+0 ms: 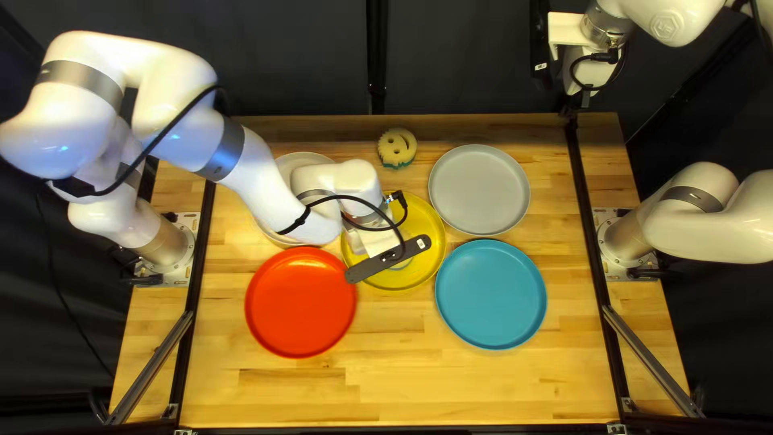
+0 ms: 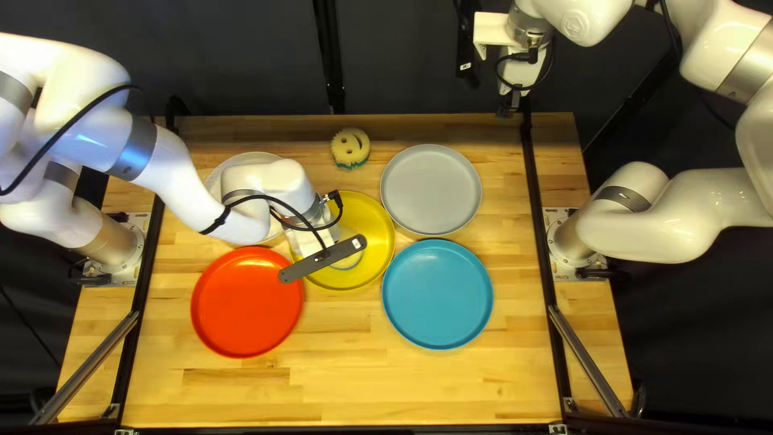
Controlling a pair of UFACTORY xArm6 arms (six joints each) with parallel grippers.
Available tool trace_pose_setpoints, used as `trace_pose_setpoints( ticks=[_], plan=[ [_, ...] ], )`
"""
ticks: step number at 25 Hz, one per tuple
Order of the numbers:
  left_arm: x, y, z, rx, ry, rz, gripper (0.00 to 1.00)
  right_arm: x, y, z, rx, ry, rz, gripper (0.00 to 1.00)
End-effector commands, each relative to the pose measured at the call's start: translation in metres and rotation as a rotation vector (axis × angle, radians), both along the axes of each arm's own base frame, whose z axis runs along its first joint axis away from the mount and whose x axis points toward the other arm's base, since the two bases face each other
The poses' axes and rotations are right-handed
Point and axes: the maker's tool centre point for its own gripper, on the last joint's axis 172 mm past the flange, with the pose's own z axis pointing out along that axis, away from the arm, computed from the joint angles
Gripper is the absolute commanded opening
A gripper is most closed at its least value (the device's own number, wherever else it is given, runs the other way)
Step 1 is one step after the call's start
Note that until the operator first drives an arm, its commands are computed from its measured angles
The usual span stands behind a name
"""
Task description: Pick up sponge and scrub the plate
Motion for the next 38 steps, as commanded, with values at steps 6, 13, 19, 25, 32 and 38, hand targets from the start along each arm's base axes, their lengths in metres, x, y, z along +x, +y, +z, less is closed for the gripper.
trace_pose_setpoints(
  ticks=[6,13,19,25,32,38],
  plan=[
    [-0.001,0.013,-0.005,-0.006,0.0,-0.017,0.0,0.0,0.0,0.0,0.0,0.0,0.0,1.0],
    [-0.048,0.0,-0.003,-0.01,0.017,0.014,0.0,0.0,0.0,0.0,0.0,0.0,0.0,1.0],
    [-0.08,-0.005,0.004,-0.009,0.029,0.052,0.0,0.0,0.0,0.0,0.0,0.0,0.0,1.0],
    [-0.089,0.001,-0.003,-0.016,0.04,0.073,0.0,0.0,0.0,0.0,0.0,0.0,0.0,1.0],
    [-0.053,0.02,-0.005,-0.016,0.033,0.061,0.0,0.0,0.0,0.0,0.0,0.0,0.0,1.0],
    [-0.015,0.032,0.001,-0.01,0.018,0.04,0.0,0.0,0.0,0.0,0.0,0.0,0.0,1.0]
  ],
)
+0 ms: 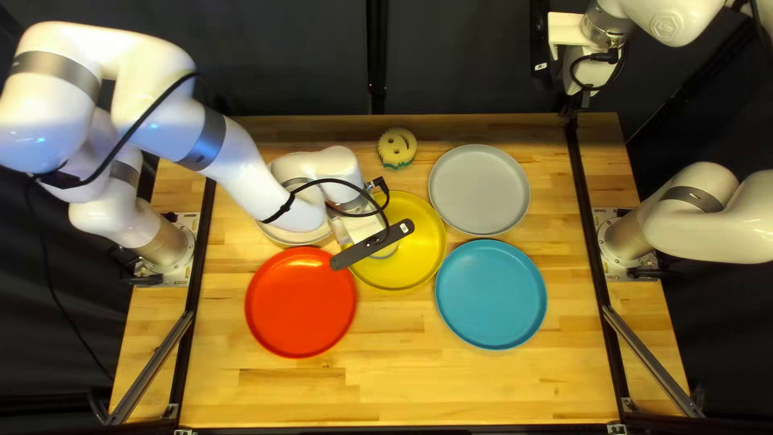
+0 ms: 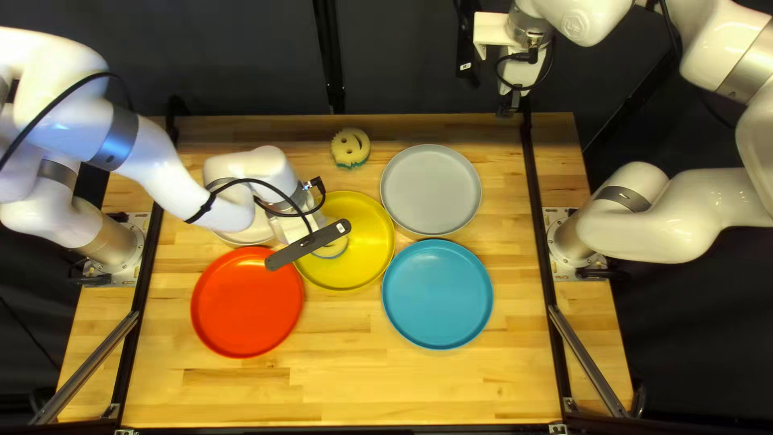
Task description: Pick up sponge and scrub the plate
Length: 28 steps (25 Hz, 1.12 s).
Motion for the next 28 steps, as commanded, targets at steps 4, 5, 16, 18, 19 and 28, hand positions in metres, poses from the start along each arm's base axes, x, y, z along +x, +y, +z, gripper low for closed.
trace_pose_setpoints(
  ticks=[4,5,16,18,19,28],
  plan=[
    [0.04,0.015,0.003,0.012,-0.013,-0.032,0.0,0.0,0.0,0.0,0.0,0.0,0.0,1.0],
    [0.04,0.015,0.003,0.012,-0.015,-0.033,0.0,0.0,0.0,0.0,0.0,0.0,0.0,1.0],
    [-0.022,0.016,0.008,0.003,0.003,0.004,0.0,0.0,0.0,0.0,0.0,0.0,0.0,1.0],
    [-0.034,0.017,0.01,0.001,0.006,0.02,0.0,0.0,0.0,0.0,0.0,0.0,0.0,1.0],
    [-0.038,0.017,0.01,-0.001,0.007,0.026,0.0,0.0,0.0,0.0,0.0,0.0,0.0,1.0],
    [-0.036,0.02,0.006,-0.014,0.008,0.047,0.0,0.0,0.0,0.0,0.0,0.0,0.0,1.0]
  ],
)
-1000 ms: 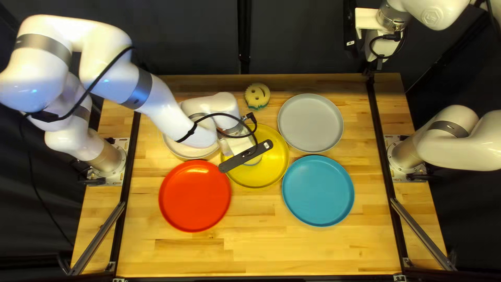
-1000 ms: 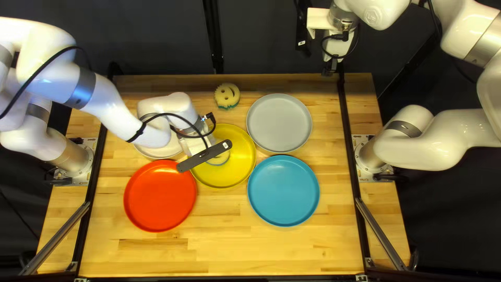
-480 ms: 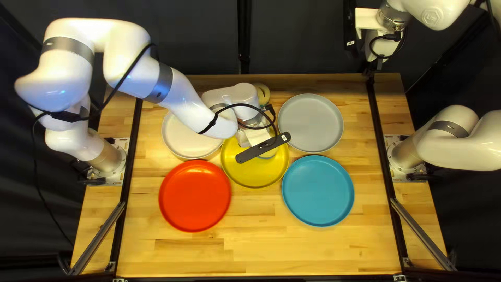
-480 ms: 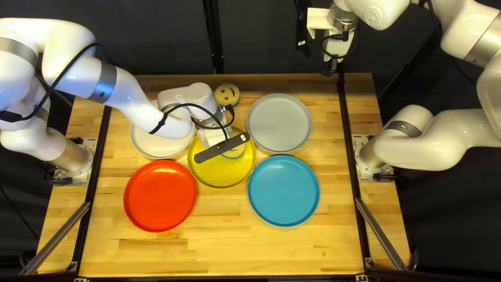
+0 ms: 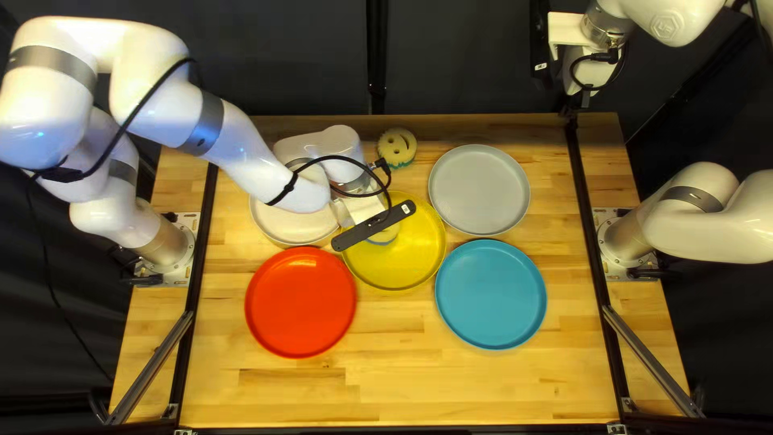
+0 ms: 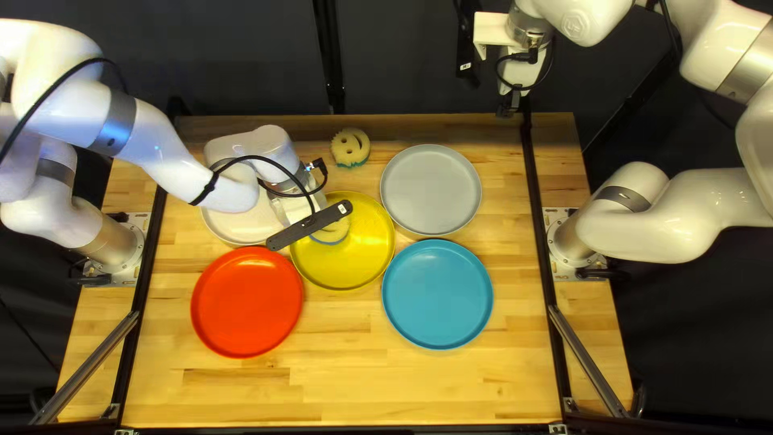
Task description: Pick up sponge and scrub the plate
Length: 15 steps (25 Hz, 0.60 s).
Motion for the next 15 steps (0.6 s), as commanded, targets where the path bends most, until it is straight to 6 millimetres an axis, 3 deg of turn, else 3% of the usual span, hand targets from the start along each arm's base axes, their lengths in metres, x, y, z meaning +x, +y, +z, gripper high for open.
trace_pose_setpoints(
  ticks=[1,10,15],
  plan=[
    [0.016,0.001,0.002,-0.001,-0.006,-0.002,0.0,0.0,0.0,0.0,0.0,0.0,0.0,1.0],
    [0.058,0.008,0.007,0.002,-0.023,-0.034,0.0,0.0,0.0,0.0,0.0,0.0,0.0,1.0],
    [0.078,0.006,-0.003,-0.001,-0.034,-0.057,0.0,0.0,0.0,0.0,0.0,0.0,0.0,1.0]
  ],
)
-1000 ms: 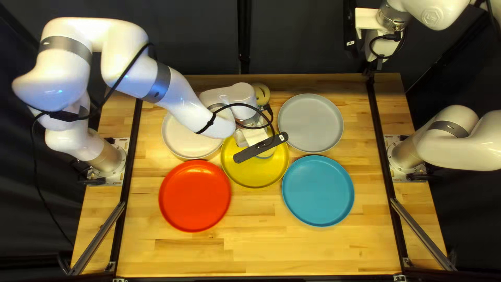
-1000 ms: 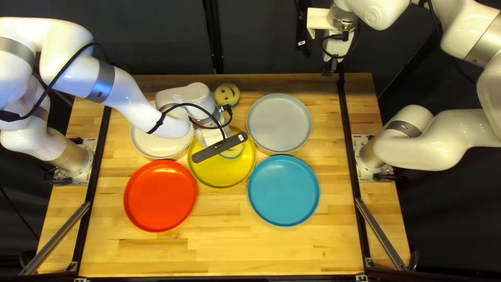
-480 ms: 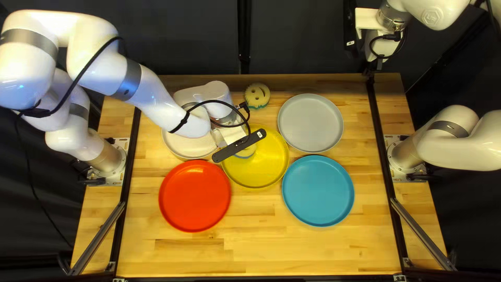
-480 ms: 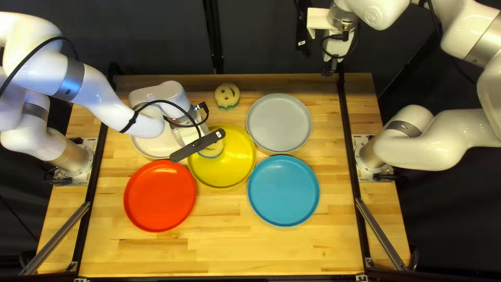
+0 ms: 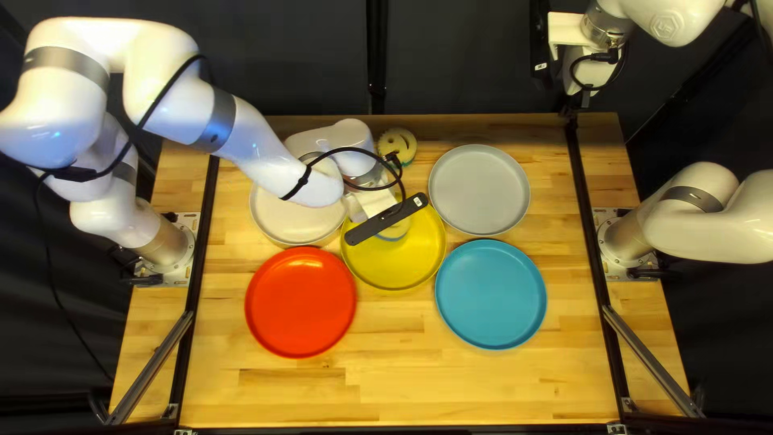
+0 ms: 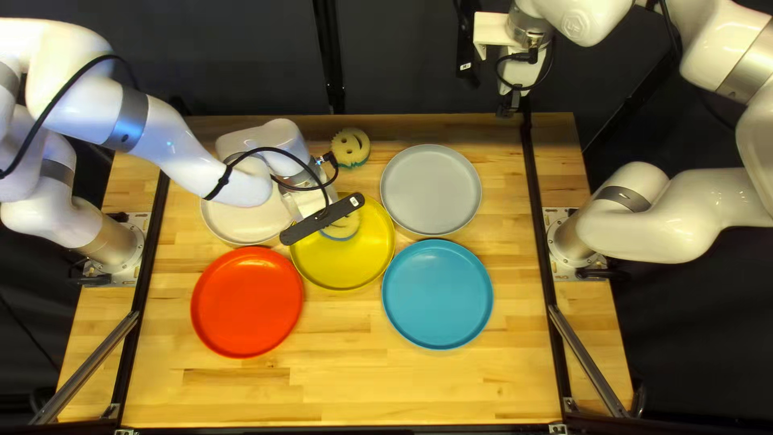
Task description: Pick up sponge and scrub the plate
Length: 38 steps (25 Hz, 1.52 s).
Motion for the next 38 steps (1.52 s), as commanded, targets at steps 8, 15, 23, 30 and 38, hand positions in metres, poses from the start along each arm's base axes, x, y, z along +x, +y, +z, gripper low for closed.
trace_pose_setpoints(
  ticks=[8,15,23,30,38],
  plan=[
    [0.005,-0.042,0.001,0.007,-0.01,-0.052,0.0,0.0,0.0,0.0,0.0,0.0,0.0,1.0],
    [-0.041,-0.066,0.005,0.021,0.006,-0.031,0.0,0.0,0.0,0.0,0.0,0.0,0.0,1.0],
    [-0.052,-0.07,-0.005,0.009,0.02,-0.014,0.0,0.0,0.0,0.0,0.0,0.0,0.0,1.0],
    [-0.015,-0.061,-0.002,0.015,0.002,-0.031,0.0,0.0,0.0,0.0,0.0,0.0,0.0,1.0],
    [0.01,-0.064,0.008,0.037,-0.023,-0.065,0.0,0.0,0.0,0.0,0.0,0.0,0.0,1.0]
  ],
)
